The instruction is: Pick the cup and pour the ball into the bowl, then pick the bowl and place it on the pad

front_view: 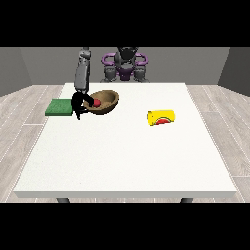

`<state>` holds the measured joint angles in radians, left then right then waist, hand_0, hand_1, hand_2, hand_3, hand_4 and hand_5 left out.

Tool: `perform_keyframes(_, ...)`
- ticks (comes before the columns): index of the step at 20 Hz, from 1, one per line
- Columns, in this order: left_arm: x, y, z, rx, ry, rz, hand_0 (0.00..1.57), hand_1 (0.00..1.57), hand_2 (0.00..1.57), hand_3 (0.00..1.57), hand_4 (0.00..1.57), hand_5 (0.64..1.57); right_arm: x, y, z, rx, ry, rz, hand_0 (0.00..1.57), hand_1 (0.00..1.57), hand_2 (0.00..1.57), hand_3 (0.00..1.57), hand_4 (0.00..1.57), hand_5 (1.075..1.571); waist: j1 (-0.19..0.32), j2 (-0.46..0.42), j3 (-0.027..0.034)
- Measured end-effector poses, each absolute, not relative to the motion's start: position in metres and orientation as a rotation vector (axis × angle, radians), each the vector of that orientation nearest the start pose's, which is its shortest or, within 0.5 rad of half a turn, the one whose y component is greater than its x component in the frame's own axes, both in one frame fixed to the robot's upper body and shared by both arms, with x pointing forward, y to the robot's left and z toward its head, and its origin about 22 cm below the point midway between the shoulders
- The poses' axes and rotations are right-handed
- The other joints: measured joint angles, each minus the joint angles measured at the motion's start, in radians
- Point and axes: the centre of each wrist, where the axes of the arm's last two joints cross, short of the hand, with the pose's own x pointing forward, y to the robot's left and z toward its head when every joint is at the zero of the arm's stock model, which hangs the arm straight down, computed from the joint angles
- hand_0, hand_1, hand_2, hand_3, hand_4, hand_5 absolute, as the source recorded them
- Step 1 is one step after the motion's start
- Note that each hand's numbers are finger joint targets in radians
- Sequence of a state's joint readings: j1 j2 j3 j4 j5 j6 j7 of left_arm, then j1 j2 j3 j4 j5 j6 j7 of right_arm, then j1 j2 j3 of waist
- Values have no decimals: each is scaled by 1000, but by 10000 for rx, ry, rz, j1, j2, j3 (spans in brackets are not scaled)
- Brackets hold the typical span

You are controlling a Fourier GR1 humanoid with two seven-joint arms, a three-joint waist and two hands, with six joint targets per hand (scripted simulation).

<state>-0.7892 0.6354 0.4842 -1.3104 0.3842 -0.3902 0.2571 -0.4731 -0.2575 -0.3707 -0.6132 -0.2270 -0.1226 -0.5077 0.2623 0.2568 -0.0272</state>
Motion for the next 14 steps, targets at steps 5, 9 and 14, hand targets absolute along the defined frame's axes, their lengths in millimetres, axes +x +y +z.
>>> perform_keyframes(5, 342, 412, 272, 303, -19522, -1552, 0, 0, 0, 0, 1197, 1534, 328, -360, -43, -3946, -14326, -3152, 1571, 1571, 1571, 1042, 1026, 1556, -221, -552, 191)
perform_keyframes(9, 340, 429, 251, 690, -19199, -1135, 0, 0, 0, 0, 1204, 1537, 339, -402, 3, -5023, -13332, -2504, 1571, 1571, 1571, 865, 1061, 1556, -800, -678, 219)
perform_keyframes(14, 332, 455, 235, 1141, -18891, -799, 0, 0, 0, 0, 1198, 1545, 346, -435, 51, -5645, -12731, -1690, 1571, 1571, 1571, 545, 1101, 1567, -1333, -892, 245)
